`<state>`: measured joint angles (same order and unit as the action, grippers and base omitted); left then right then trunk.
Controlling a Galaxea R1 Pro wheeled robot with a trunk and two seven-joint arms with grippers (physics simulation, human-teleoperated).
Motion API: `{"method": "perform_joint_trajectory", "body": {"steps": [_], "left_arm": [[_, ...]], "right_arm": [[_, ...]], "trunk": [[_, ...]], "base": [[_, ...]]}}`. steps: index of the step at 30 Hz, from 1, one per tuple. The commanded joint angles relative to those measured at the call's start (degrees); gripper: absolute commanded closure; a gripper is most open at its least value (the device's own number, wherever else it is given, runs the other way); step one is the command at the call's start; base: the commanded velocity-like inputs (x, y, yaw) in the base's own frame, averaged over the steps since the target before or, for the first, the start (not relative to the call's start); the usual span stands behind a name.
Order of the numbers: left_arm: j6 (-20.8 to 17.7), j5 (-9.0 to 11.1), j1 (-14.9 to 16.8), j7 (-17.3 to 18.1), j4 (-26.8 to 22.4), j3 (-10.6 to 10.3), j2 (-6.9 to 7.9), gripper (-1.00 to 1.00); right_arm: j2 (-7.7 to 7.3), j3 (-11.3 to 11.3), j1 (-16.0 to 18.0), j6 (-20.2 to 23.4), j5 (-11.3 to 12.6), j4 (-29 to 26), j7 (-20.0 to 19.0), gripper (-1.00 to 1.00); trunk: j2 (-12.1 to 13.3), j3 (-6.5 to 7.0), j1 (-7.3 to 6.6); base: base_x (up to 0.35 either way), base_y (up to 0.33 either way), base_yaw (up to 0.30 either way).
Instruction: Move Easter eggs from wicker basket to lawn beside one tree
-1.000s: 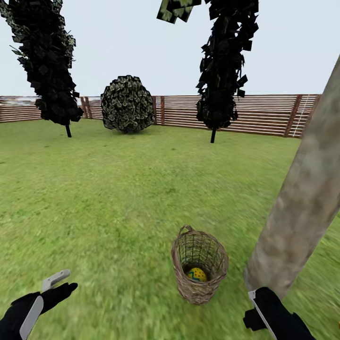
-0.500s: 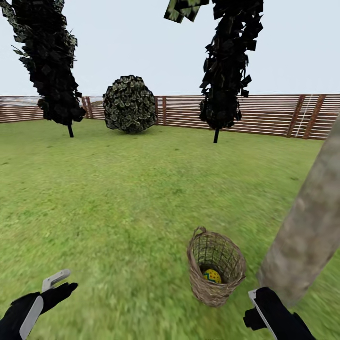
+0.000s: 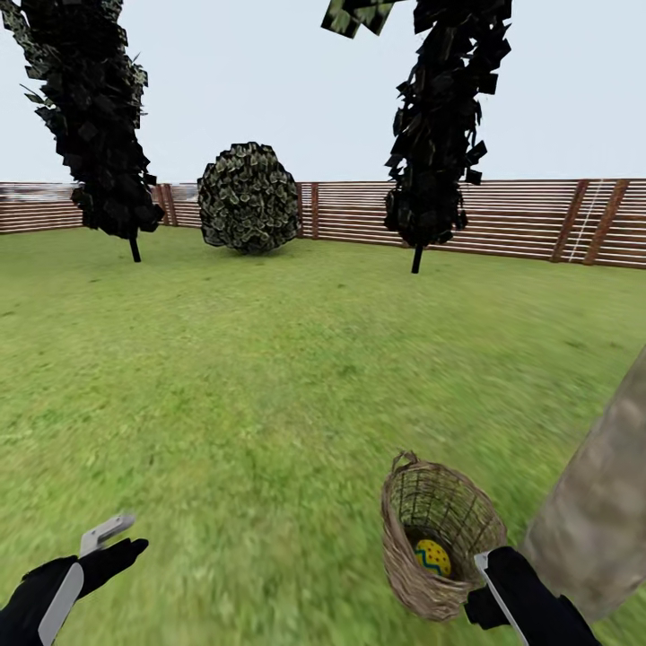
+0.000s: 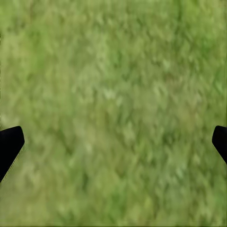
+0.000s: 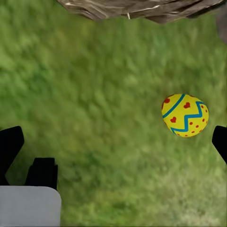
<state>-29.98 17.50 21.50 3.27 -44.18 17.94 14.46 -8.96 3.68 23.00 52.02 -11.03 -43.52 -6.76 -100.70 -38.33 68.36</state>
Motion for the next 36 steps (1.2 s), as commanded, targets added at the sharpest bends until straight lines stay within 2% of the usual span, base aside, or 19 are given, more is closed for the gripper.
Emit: {"method": "perform_joint_trajectory", "body": {"steps": [1, 19, 22, 25, 36], "left_arm": [[-0.3, 0.1, 0.0, 0.1, 0.0, 0.2, -0.03, -1.0], [0.1, 0.1, 0.0, 0.0, 0.8, 0.2, -0.28, -1.0], [0.1, 0.1, 0.0, 0.0, 0.8, 0.2, -0.37, -1.0], [0.1, 0.1, 0.0, -0.1, 0.8, 0.2, -0.39, -1.0], [0.1, 0.2, 0.0, 0.3, 0.8, 0.3, -0.43, -1.0]], "right_arm": [[-0.07, 0.2, 0.0, 0.3, -0.6, 0.1, -0.5, -1.0], [-0.12, 0.1, 0.0, 0.3, -0.6, 0.5, -0.5, -1.0], [-0.03, 0.3, 0.0, 0.3, -0.6, 0.5, -0.5, -1.0], [0.06, 0.3, 0.0, 0.3, -0.6, 0.5, -0.5, -1.0], [-0.1, 0.3, 0.0, 0.3, -0.6, 0.5, -0.5, -1.0]], "trunk": [[0.0, -0.06, 0.03], [0.0, -0.06, 0.03], [1.2, 0.48, -0.63], [2.4, 1.02, -1.29], [2.4, 1.02, -1.29]], "base": [[0.334, 0.077, 0.0], [0.347, 0.009, 0.0], [0.306, 0.042, 0.0], [0.086, 0.009, 0.0], [0.006, 0.001, 0.0]]}}
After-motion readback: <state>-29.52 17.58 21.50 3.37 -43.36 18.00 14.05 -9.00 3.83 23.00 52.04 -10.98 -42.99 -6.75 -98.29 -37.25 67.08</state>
